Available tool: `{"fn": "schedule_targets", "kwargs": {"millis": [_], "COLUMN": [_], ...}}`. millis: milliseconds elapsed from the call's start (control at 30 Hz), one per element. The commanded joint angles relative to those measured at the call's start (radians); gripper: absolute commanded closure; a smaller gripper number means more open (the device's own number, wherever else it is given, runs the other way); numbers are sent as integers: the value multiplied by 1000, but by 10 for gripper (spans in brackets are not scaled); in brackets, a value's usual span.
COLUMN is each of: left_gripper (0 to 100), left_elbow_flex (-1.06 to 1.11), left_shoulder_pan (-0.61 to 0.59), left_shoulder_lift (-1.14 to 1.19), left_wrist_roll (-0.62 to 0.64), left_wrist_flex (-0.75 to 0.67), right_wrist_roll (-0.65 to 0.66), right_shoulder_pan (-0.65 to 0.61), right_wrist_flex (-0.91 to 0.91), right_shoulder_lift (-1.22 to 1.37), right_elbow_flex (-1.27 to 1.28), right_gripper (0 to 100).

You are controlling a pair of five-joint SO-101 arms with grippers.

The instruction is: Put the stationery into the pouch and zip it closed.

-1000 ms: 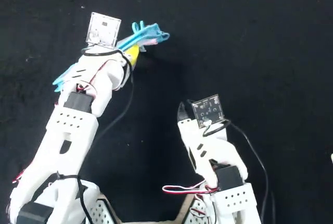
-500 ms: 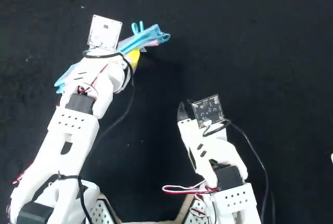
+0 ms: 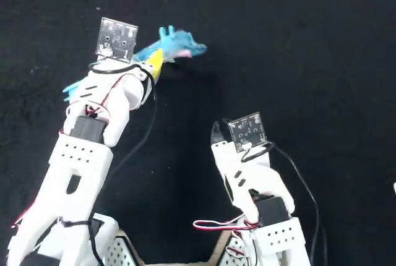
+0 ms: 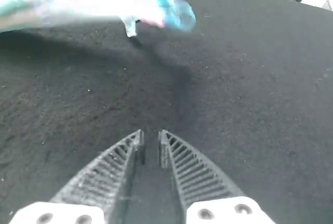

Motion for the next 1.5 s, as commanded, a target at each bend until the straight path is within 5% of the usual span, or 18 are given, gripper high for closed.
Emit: {"fn": "schedule_targets", "kwargs": {"millis": [0, 500, 667, 833, 1033, 1167, 1467], "left_gripper": [770, 755, 771, 978, 938, 970, 970], "left_elbow_flex": [-77, 131, 237, 252, 289, 364, 539], "left_shoulder_pan": [27, -225, -280, -280, -271, -275, -277], "left_shoulder_lift": [-44, -51, -51, -51, -46, -38, -38], "left_wrist_roll": [15, -37, -207, -319, -321, -321, -316], "left_wrist_flex": [81, 114, 313, 519, 652, 571, 120], "right_wrist_roll": [-2, -2, -2, -2, -2, -2, -2], "right_shoulder_pan": [14, 15, 15, 14, 14, 14, 15], "right_wrist_flex": [5, 5, 5, 5, 5, 5, 5], "right_shoulder_lift": [-22, -22, -22, -24, -24, -24, -22], "right_elbow_flex": [-2, -2, -2, -2, -2, -2, -2], "right_gripper": [943, 943, 943, 943, 943, 943, 943]}}
